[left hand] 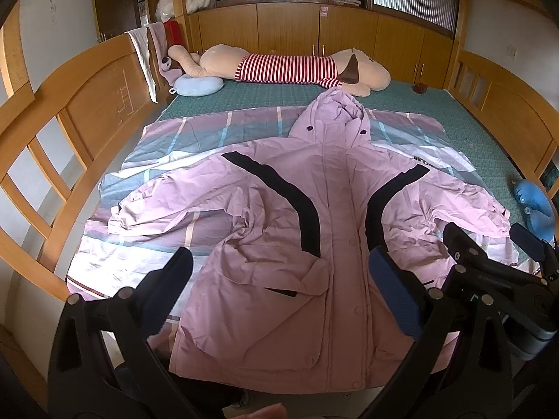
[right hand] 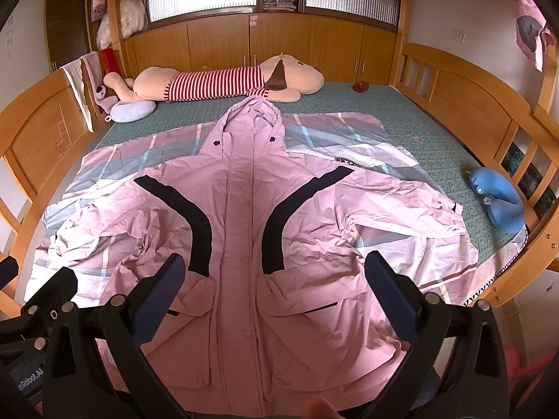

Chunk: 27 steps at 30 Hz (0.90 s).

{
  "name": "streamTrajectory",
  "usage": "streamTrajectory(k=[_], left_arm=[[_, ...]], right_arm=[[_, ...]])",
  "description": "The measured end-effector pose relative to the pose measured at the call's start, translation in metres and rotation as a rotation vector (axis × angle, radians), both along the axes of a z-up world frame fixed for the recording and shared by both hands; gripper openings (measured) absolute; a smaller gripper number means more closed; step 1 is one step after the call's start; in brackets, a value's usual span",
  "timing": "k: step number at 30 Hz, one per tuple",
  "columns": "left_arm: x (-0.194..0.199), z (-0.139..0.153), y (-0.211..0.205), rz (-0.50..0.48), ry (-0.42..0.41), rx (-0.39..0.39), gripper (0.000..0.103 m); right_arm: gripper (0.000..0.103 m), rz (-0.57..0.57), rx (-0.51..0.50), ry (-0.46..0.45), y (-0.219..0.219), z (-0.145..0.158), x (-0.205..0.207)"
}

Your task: Fold large clothes

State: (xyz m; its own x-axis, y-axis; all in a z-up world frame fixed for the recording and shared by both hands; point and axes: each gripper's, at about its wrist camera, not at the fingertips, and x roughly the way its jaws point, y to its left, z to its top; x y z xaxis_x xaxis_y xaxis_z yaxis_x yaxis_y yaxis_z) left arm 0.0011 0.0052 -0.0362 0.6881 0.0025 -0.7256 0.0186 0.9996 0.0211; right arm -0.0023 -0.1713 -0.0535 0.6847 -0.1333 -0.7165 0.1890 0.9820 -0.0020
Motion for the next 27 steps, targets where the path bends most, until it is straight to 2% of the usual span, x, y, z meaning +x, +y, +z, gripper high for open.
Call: streamTrajectory(k=[6,12,15,17,19,20,22,26,27], left_arm=[[0.007,-0.007,-0.005,-0.008,0.005,0.024,0.101],[0.022,-0.020,-0.006,-0.018,0.045,0.023,0.101],[0.039,-0.029,-0.006,0.010,0.005,0.026,0.101],[0.058,-0.041,-0.010,0.053,-0.020,0.083,0.101],[0.081,-0.061,-0.018,0.064,-0.057,0.181,0.101],[0.091,-0.072,-0.022,0.057,-0.078,0.220,0.101],[0.111,-0.088,-0.023,0.043,-0.098,0.246,0.101],[0.146,-0.132,-0.018,0.026,-0.019,0.231,0.100],[0.153,-0.142,-0.016,0.035,0.007,0.230,0.099]], right_arm=[[0.102,-0.001,0.011,0.010,-0.005,-0.004,0.008],[0.102,-0.004,-0.015,0.017,-0.005,-0.009,0.017],[0.102,-0.013,-0.007,-0.018,-0.014,-0.008,0.025],[0.102,-0.107,-0.027,-0.107,-0.034,-0.007,0.031],[0.102,-0.216,-0.111,-0.171,-0.059,-0.019,0.046],[0.102,-0.217,-0.137,-0.152,-0.070,-0.028,0.057],[0.102,-0.213,-0.143,-0.034,-0.101,-0.058,0.088],[0.099,-0.361,0.047,0.146,-0.205,-0.138,0.126],[0.088,-0.396,0.120,0.167,-0.233,-0.159,0.129]])
